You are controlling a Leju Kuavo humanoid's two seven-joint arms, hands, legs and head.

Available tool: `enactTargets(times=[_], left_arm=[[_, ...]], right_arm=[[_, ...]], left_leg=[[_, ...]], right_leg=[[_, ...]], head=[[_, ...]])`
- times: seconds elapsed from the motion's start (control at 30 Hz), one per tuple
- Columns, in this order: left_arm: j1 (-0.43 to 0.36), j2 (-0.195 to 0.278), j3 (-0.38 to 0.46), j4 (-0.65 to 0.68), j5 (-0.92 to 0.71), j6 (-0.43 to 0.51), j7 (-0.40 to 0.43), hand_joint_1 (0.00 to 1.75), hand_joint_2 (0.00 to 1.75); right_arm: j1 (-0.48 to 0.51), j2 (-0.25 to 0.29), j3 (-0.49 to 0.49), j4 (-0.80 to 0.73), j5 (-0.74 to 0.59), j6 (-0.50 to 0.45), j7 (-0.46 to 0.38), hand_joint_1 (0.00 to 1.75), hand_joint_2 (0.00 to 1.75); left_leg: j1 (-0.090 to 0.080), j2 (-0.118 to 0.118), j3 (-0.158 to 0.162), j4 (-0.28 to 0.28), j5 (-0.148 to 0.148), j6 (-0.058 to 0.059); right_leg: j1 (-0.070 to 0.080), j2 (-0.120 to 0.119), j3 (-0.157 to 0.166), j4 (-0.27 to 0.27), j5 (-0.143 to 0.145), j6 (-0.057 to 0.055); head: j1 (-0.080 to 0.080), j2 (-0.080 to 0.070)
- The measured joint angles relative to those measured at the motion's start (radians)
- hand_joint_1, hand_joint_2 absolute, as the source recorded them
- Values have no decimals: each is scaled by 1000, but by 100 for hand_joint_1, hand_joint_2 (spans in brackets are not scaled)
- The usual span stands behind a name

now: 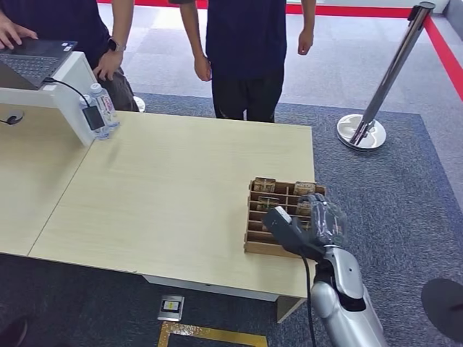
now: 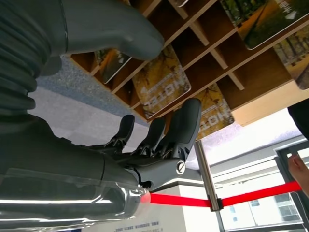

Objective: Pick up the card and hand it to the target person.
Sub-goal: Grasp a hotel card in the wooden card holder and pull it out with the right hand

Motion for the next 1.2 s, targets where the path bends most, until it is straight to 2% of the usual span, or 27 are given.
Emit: enactTargets(times=[0.17,0.33,0.93,1.2], left_arm=[[0,0,-3,0,5,4,2,0,175],[0,0,-4,0,7,5,6,0,175],[3,0,-5,0,28,12,4,0,175],[3,1,-6,0,26,10,4,0,175]], right_arm=[[-54,19,25,74,13,2,22,77,175],[-55,27,36,84,31,-12,46,76,175],[74,-22,36,-188,57,-52,54,66,175],[81,-32,36,-183,33,-18,60,68,175]], left_leg=[[0,0,0,0,0,0],[0,0,0,0,0,0],[0,0,-1,0,0,0],[0,0,-1,0,0,0]], right_leg=[[0,0,0,0,0,0],[0,0,0,0,0,0],[0,0,-1,0,0,0],[0,0,-1,0,0,0]], head=[[0,0],[0,0],[0,0],[0,0]])
